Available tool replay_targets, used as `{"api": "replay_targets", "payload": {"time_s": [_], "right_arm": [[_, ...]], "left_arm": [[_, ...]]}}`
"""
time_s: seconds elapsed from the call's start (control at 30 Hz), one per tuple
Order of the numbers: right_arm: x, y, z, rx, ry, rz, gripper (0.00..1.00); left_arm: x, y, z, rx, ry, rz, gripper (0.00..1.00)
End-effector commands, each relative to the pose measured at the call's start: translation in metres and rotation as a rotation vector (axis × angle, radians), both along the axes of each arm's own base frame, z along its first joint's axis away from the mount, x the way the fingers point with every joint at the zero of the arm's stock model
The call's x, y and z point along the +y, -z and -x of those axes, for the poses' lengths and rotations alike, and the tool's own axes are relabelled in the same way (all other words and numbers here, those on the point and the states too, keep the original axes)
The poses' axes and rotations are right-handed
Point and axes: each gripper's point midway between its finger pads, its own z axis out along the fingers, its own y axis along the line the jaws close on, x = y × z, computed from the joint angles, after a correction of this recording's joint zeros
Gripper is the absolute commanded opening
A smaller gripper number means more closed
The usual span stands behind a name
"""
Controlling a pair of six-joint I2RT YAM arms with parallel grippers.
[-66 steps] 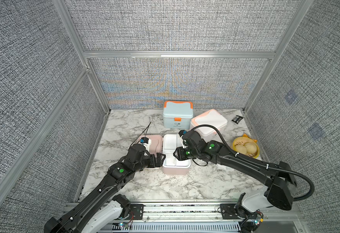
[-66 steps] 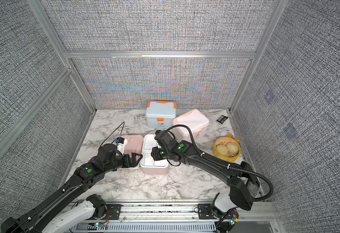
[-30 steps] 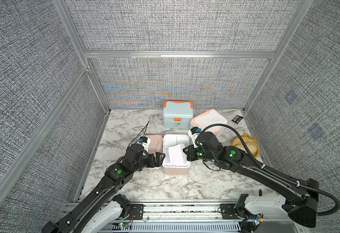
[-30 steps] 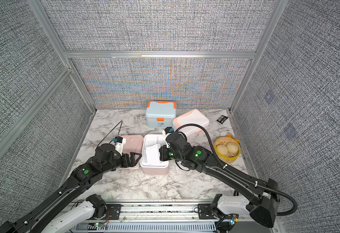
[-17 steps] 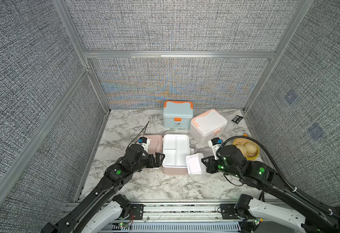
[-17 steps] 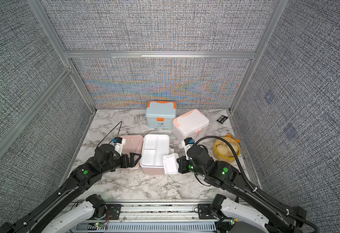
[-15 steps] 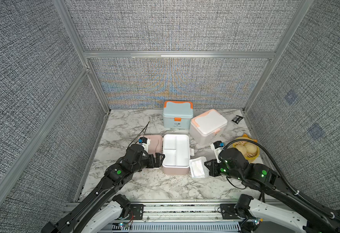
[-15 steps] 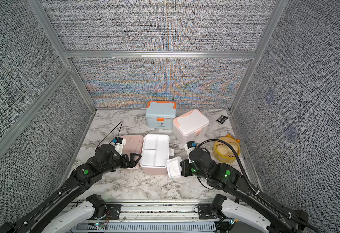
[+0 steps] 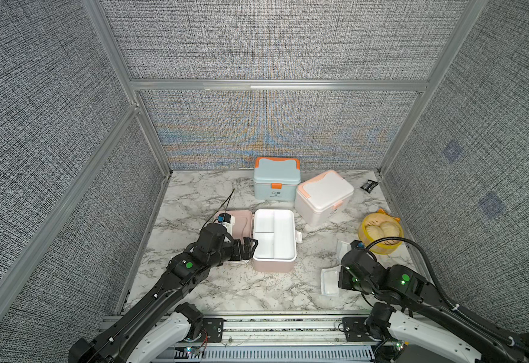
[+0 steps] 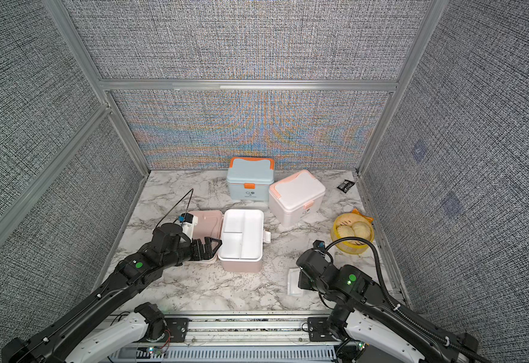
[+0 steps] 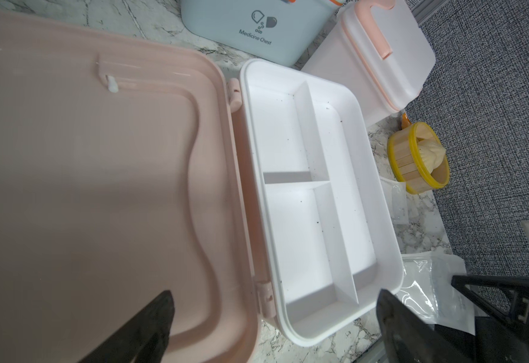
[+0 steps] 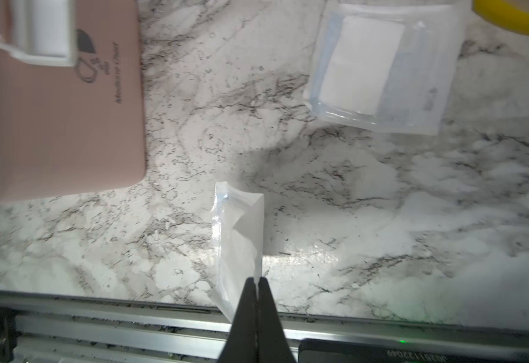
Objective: Open first aid kits and take out gauze
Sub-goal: Place the gauze at the center of the board.
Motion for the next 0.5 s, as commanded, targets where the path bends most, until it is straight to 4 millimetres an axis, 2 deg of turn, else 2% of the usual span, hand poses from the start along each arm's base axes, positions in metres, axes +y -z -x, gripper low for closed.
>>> {"api": "replay_targets", "payload": {"time_s": [0.0,0.17,0.23,0.37,0.47], "right_arm": [[-0.022,0.007,0.001,0.028,0.113,0.099,0.00],[-0.019,0.018,0.000,0.064,0.125,0.124,0.00],[-0.027,0.022,0.001,0.076,0.158,0.160,0.00],[-0.058,0.024,0.005,0.091,0.276,0.279,0.00],[-0.064,0.024,0.001,0.089,0.304,0.303,0.00]], "left_arm": [[-0.002,-0.003,-0.002,-0.015,0.007,0.010,0.99],[-0.003,-0.001,-0.002,-0.012,0.008,0.009,1.00],[-0.003,0.000,-0.003,-0.012,0.009,0.007,1.00],[-0.004,0.000,-0.003,-0.014,0.015,0.005,0.99],[-0.006,0.000,-0.005,-0.015,0.017,0.008,1.00]]}}
